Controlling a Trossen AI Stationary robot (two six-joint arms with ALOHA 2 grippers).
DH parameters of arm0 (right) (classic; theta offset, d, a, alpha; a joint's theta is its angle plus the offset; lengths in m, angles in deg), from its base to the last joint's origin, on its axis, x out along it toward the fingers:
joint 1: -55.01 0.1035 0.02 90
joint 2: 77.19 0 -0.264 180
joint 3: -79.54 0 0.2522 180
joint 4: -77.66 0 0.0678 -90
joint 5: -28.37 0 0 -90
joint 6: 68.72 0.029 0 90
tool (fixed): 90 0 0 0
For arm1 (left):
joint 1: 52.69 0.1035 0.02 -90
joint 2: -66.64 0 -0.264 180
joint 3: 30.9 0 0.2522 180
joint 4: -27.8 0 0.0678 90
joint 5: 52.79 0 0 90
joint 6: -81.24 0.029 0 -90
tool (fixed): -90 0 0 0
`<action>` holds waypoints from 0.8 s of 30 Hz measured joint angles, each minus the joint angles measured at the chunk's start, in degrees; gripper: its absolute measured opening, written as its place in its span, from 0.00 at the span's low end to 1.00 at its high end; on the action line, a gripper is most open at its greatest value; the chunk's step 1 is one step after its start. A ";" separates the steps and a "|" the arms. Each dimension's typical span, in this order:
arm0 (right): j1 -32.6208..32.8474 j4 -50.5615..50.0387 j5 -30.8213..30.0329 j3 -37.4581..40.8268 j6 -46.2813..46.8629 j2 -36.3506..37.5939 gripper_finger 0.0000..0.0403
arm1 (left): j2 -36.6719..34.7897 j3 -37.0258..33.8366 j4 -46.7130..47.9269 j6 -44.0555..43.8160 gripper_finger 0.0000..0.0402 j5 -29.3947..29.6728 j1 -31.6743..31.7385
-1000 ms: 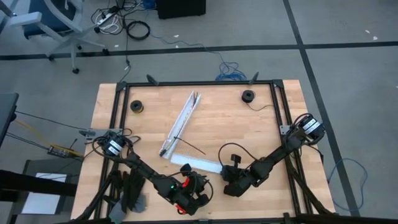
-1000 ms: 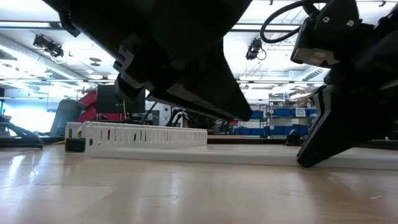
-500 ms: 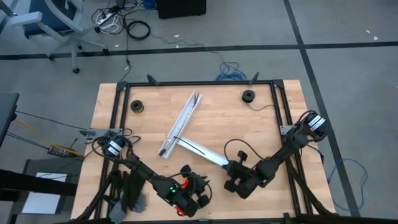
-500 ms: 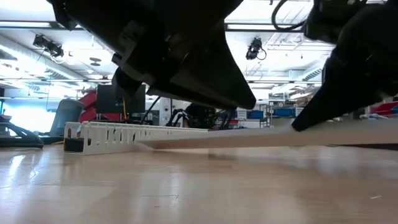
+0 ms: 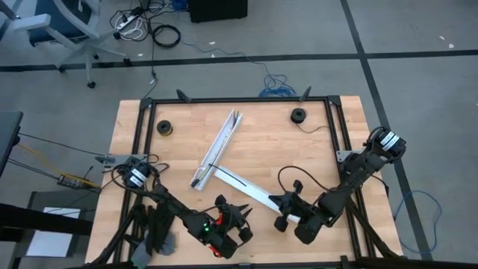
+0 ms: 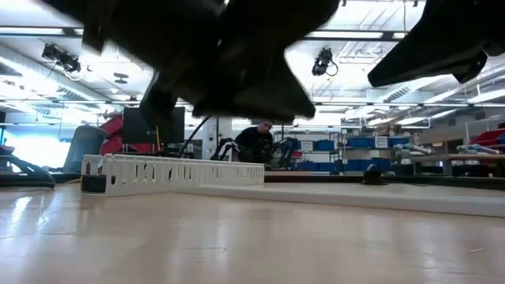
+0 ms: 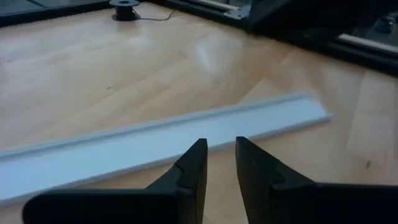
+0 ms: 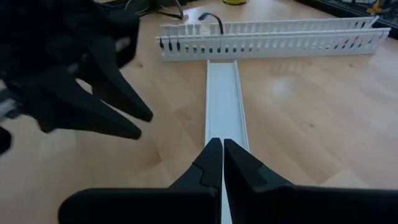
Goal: Ziptie cables
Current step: Close the white cable duct
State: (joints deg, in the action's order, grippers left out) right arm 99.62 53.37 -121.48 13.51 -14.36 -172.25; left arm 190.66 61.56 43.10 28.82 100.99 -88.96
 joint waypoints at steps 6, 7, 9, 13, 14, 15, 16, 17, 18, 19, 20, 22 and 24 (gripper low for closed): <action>0.00 -0.13 2.34 -0.04 -0.47 0.09 0.00 | 0.05 -7.72 -10.03 1.23 0.14 -6.27 0.26; 0.00 -0.27 2.87 -0.04 -0.47 0.09 0.00 | 0.06 -8.65 -11.33 1.24 0.14 -8.43 0.37; 0.00 -0.30 3.06 -0.07 -0.47 0.09 0.00 | 0.06 -9.84 -13.62 1.39 0.14 -12.32 0.55; -0.13 -0.71 4.34 -0.09 -0.49 0.09 0.00 | 0.06 -10.36 -16.64 4.11 0.14 -15.48 0.59; -0.19 -0.99 4.77 -0.09 -0.49 0.09 0.00 | 0.06 -10.11 -17.03 5.28 0.14 -15.91 0.59; -0.23 -1.25 5.29 -0.09 -0.51 0.03 0.00 | 0.06 -9.70 -17.09 6.55 0.14 -16.60 0.59; -0.33 -1.32 5.70 -0.03 -0.49 -0.11 0.00 | 0.06 -9.20 -16.98 7.59 0.14 -17.14 0.59; -0.38 -1.31 6.07 0.21 -0.49 -0.24 0.00 | 0.06 -8.68 -16.75 8.76 0.14 -17.67 0.59; -0.40 -1.38 6.48 0.53 -0.24 -0.37 0.00 | 0.06 -8.18 -16.61 9.52 0.14 -18.48 0.65; -0.48 -1.39 7.16 0.97 0.37 -0.40 0.00 | 0.06 -7.73 -16.41 10.15 0.14 -19.01 0.71; -0.57 -1.66 7.79 1.40 1.28 -0.41 0.00 | 0.06 -7.44 -16.14 10.38 0.14 -19.80 0.85; -0.86 -2.78 8.80 2.22 3.31 -0.40 0.00 | 0.06 -7.10 -14.93 9.78 0.14 -20.57 1.25; -1.27 -4.52 9.31 2.93 4.47 -0.42 0.00 | 0.06 -7.08 -13.04 7.57 0.14 -21.07 2.00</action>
State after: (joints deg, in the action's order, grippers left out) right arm 98.35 48.85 -112.17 16.44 -9.89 -172.67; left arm 190.73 54.47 30.07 36.40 79.92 -86.96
